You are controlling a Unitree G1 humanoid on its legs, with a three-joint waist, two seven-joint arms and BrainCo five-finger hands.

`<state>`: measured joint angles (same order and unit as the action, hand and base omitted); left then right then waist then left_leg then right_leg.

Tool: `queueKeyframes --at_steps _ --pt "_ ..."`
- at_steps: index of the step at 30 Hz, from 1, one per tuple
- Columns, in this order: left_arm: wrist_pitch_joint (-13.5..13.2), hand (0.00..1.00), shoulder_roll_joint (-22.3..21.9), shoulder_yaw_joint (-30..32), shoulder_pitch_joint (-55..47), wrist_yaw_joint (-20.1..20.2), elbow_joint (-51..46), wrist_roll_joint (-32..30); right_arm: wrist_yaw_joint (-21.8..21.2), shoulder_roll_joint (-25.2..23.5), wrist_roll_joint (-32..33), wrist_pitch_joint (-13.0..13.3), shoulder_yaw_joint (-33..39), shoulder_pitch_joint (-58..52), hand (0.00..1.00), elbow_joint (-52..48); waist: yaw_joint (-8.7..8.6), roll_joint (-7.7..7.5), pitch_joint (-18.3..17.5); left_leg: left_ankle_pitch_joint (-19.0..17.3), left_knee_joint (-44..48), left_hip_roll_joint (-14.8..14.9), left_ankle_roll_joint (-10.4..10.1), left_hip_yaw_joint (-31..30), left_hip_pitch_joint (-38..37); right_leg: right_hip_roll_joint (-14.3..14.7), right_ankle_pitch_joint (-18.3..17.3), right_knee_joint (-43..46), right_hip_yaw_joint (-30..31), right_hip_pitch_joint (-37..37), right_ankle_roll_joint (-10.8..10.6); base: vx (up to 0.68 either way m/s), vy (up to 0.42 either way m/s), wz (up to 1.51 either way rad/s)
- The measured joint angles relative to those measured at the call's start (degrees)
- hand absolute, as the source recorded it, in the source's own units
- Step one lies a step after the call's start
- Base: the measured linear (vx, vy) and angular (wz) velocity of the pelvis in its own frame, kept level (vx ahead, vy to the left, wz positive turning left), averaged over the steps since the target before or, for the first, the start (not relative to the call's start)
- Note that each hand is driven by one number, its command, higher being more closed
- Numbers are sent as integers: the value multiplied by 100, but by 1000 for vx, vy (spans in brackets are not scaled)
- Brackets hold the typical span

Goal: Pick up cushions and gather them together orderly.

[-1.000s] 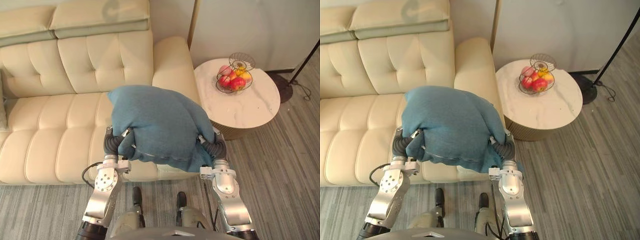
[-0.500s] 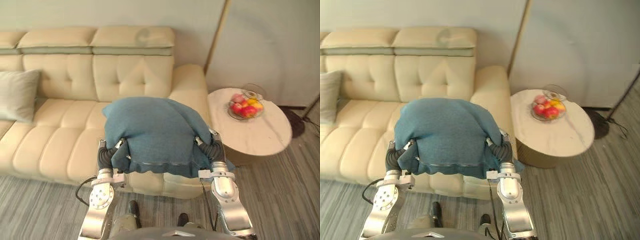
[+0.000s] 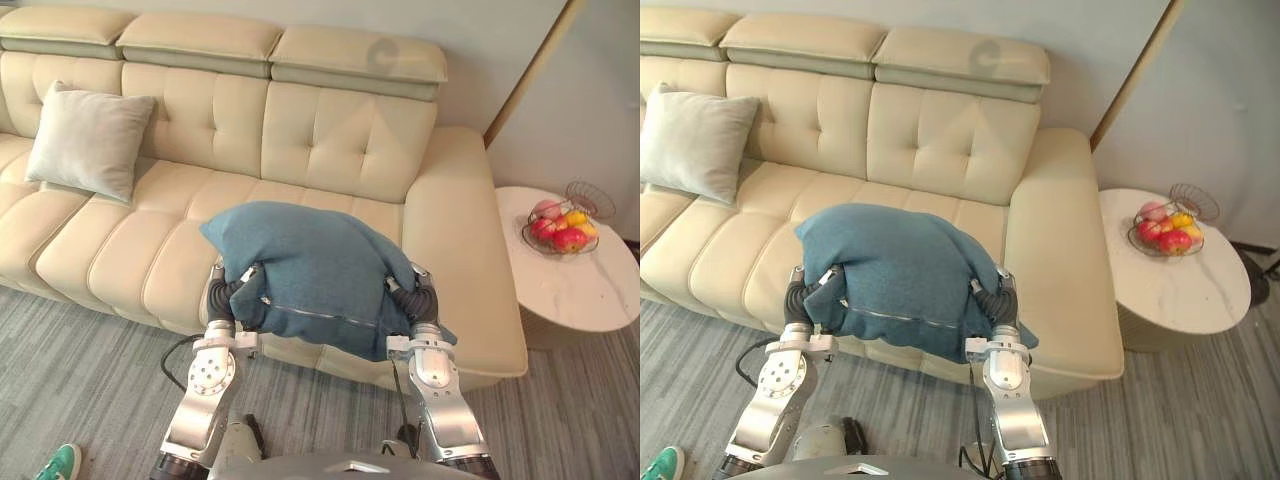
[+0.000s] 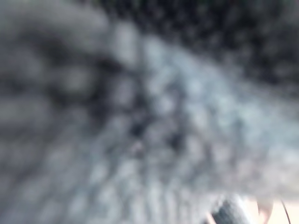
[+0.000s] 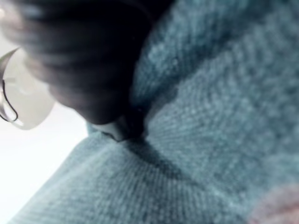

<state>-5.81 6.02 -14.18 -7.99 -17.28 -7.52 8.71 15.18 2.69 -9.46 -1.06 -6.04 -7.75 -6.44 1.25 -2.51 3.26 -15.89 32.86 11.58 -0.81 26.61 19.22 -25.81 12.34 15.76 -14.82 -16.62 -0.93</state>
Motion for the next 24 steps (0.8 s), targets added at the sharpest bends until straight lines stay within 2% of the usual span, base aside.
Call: queueKeyframes --at_steps 1,2,3,4,5,6,7,8,9,12,15,18,20,22,23,24 --pt "1 100 0 0 1 26 111 -2 -16 7 2 0 -8 3 100 150 -86 -30 87 82 -264 -102 115 -83 -179 205 -613 568 255 -97 -125 -23 207 -17" --pt "2 100 0 0 2 40 190 -2 -28 17 2 0 -8 4 100 219 -139 -29 93 135 -391 -135 130 -135 -223 423 -966 727 406 -122 -220 36 111 7" --pt "7 100 5 2 23 91 336 -1 -62 31 3 0 8 10 100 325 -222 -54 103 290 -692 -203 122 -168 -278 921 -1595 806 490 -140 -226 57 36 8" --pt "12 100 7 3 89 128 428 0 -94 79 3 1 25 30 100 328 -241 -108 138 367 -822 -253 118 -168 -294 1175 -1829 640 488 -131 -268 94 19 4" --pt "28 100 1 2 168 142 524 0 -107 192 4 0 33 87 100 332 -283 -51 238 396 -905 -264 120 -172 -298 1364 -1889 492 571 -123 -260 85 13 -16" --pt "85 100 25 24 247 150 585 0 -169 276 7 0 59 213 100 394 -304 1 366 468 -1021 -271 202 -197 -370 1441 -1925 450 580 -188 -219 81 3 -19" --pt "104 100 27 35 267 151 595 0 -192 280 7 0 63 245 100 421 -313 19 402 475 -1060 -270 192 -209 -399 1497 -1920 423 581 -208 -220 87 -50 -13" --pt "121 100 26 39 286 162 597 -3 -218 280 9 1 62 252 100 499 -373 61 429 515 -1150 -286 118 -336 -435 1693 -1800 200 660 -212 -160 137 -115 40" --pt "124 100 18 -17 328 224 596 -5 -218 321 14 1 71 165 100 509 -519 95 446 502 -1156 -332 16 -552 -418 1768 -1721 204 723 -114 -176 174 -136 56" --pt "124 100 9 -185 432 330 587 -6 -219 495 47 2 81 -19 100 487 -518 165 461 603 -1212 -331 -191 -1018 -399 1731 -1949 599 395 -111 -129 259 -150 47" --pt "125 100 -9 -255 407 383 453 -7 -227 491 75 2 156 -243 100 233 -512 174 465 626 -1184 -292 -237 -1235 -408 1749 -2203 637 175 70 -111 229 -135 39" --pt "126 100 -82 -281 140 401 31 -1 -247 487 138 4 171 -727 100 -450 -395 215 487 638 -239 -16 -212 -1131 -263 1846 -2269 624 131 422 -84 215 -66 8" --pt "121 100 -120 -281 -14 434 -334 7 -248 503 270 31 171 -1013 100 -951 -288 270 481 697 623 209 -125 -1070 -65 1880 -2414 752 168 549 -69 181 -9 -27" --pt "71 100 -184 -279 -24 447 -556 7 -245 499 352 98 172 -1088 100 -1179 -262 328 475 967 1359 370 -46 -1073 237 1902 -2487 608 242 675 -81 144 35 -30" --pt "36 100 -230 -268 3 508 -593 8 -231 504 357 102 184 -1112 100 -1295 -184 294 500 935 1803 454 -28 -1087 602 1878 -2485 360 389 766 -79 140 83 -34" --pt "20 100 -272 -269 7 539 -595 7 -216 498 357 121 213 -1084 100 -1306 -154 309 510 607 1775 472 -80 -1099 705 1882 -2482 211 496 830 -84 173 133 -40"
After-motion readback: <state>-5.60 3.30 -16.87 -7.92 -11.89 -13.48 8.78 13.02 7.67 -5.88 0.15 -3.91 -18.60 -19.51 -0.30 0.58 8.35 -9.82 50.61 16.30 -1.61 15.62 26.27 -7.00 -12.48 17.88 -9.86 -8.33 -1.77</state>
